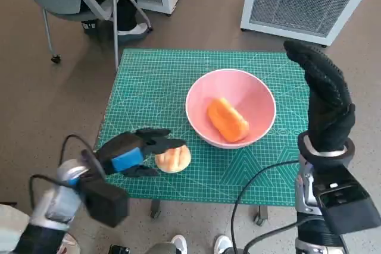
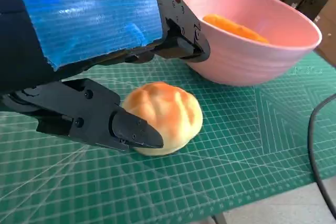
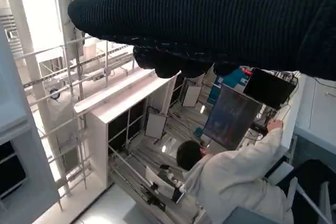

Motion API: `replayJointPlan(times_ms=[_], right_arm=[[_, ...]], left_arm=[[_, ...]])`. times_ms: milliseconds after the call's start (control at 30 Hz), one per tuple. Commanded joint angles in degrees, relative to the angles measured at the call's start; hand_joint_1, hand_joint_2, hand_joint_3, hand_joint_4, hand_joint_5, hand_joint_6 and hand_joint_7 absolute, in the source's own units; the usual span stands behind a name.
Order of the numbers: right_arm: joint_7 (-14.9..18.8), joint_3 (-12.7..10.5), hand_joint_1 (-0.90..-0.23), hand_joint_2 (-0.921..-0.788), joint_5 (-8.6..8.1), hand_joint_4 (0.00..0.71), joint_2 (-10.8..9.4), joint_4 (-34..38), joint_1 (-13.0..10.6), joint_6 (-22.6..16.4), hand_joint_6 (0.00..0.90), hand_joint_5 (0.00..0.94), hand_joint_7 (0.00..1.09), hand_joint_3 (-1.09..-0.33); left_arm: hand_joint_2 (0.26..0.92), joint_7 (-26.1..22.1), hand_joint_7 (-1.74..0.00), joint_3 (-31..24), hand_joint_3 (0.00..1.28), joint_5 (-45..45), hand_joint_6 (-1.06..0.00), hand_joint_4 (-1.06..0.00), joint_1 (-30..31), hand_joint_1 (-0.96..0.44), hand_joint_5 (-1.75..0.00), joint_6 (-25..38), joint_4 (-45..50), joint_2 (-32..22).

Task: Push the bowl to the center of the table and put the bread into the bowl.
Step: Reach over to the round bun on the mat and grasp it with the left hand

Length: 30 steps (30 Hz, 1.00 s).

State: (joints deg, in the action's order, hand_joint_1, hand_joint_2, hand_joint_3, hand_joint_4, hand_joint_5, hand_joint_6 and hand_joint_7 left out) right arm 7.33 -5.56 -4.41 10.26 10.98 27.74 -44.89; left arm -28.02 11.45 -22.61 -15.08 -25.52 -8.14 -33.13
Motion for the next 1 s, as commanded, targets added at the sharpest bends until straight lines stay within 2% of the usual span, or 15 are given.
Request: replayJointPlan(times_ms=[33, 300, 433, 500, 567, 600, 633, 667, 733, 867, 1000], right_arm=[[0.51, 0.02, -0.496, -0.921, 0.16, 0.415, 0.26, -0.18, -1.67, 0.82, 0.031, 0.0, 0.73, -0.602], [0.28, 0.06, -0.489, -0.921, 0.85, 0.415, 0.28, -0.76, -1.89, 1.26, 0.026, 0.0, 0.73, -0.604], [0.32, 0.03, -0.484, -0.921, 0.81, 0.414, 0.35, -1.18, -2.11, 1.52, 0.023, 0.0, 0.73, -0.605], [0.35, 0.0, -0.485, -0.921, 0.77, 0.415, 0.4, -1.34, -2.2, 1.62, 0.023, 0.0, 0.73, -0.604], [0.37, -0.03, -0.486, -0.921, 0.76, 0.415, 0.44, -1.35, -2.22, 1.66, 0.023, 0.0, 0.73, -0.603], [0.37, -0.03, -0.487, -0.921, 0.77, 0.415, 0.44, -1.34, -2.22, 1.67, 0.023, 0.0, 0.73, -0.603], [0.4, -0.07, -0.487, -0.921, 0.72, 0.415, 0.49, -1.34, -2.26, 1.66, 0.023, 0.0, 0.73, -0.602], [0.41, -0.09, -0.49, -0.921, 0.71, 0.415, 0.51, -1.36, -2.29, 1.66, 0.023, 0.0, 0.73, -0.602], [0.37, -0.12, -0.493, -0.921, 0.75, 0.415, 0.52, -1.45, -2.37, 1.69, 0.023, 0.0, 0.73, -0.601], [0.22, -0.19, -0.496, -0.921, 0.95, 0.415, 0.53, -1.42, -2.44, 1.62, 0.023, 0.0, 0.73, -0.599], [0.05, -0.24, -0.497, -0.921, 1.12, 0.415, 0.49, -1.41, -2.49, 1.62, 0.024, 0.0, 0.73, -0.598]], left_arm=[[0.908, 2.32, -0.06, 2.31, 0.0, -2.88, -0.44, -0.38, -2.0, -0.23, 0.0, 0.64, -2.09, 1.98], [0.902, 5.59, -0.05, 5.67, 0.0, -7.84, -0.47, -0.41, -4.9, -0.14, -0.02, 1.58, -6.28, 3.85], [0.905, 6.72, -0.07, 6.84, 0.0, -9.93, -0.56, -0.54, -6.06, -0.05, -0.05, 2.13, -8.39, 3.9], [0.915, 6.9, -0.1, 7.16, 0.02, -10.46, -0.67, -0.65, -6.46, 0.01, -0.07, 2.53, -9.23, 3.71], [0.918, 6.89, -0.13, 7.25, 0.03, -10.61, -0.73, -0.72, -6.63, 0.05, -0.1, 2.93, -9.63, 3.46], [0.918, 6.85, -0.35, 7.26, 0.05, -10.58, -0.7, -0.7, -6.65, 0.04, -0.32, 3.09, -9.71, 3.33], [0.919, 6.54, -0.7, 7.16, 0.1, -10.36, -0.62, -0.64, -6.59, 0.03, -0.66, 3.51, -9.63, 3.13], [0.92, 6.33, -0.89, 7.09, 0.12, -10.17, -0.58, -0.63, -6.55, 0.02, -0.9, 3.8, -9.58, 2.96], [0.92, 5.58, -1.05, 6.87, 0.14, -9.56, -0.55, -0.62, -6.45, 0.01, -1.1, 4.45, -9.36, 2.53], [0.921, 3.1, -1.16, 6.22, 0.15, -8.06, -0.53, -0.62, -6.36, 0.0, -1.27, 5.85, -8.12, 1.06], [0.921, 0.54, -1.19, 5.15, 0.15, -6.38, -0.54, -0.61, -6.42, 0.0, -1.3, 7.29, -6.34, -0.62]])
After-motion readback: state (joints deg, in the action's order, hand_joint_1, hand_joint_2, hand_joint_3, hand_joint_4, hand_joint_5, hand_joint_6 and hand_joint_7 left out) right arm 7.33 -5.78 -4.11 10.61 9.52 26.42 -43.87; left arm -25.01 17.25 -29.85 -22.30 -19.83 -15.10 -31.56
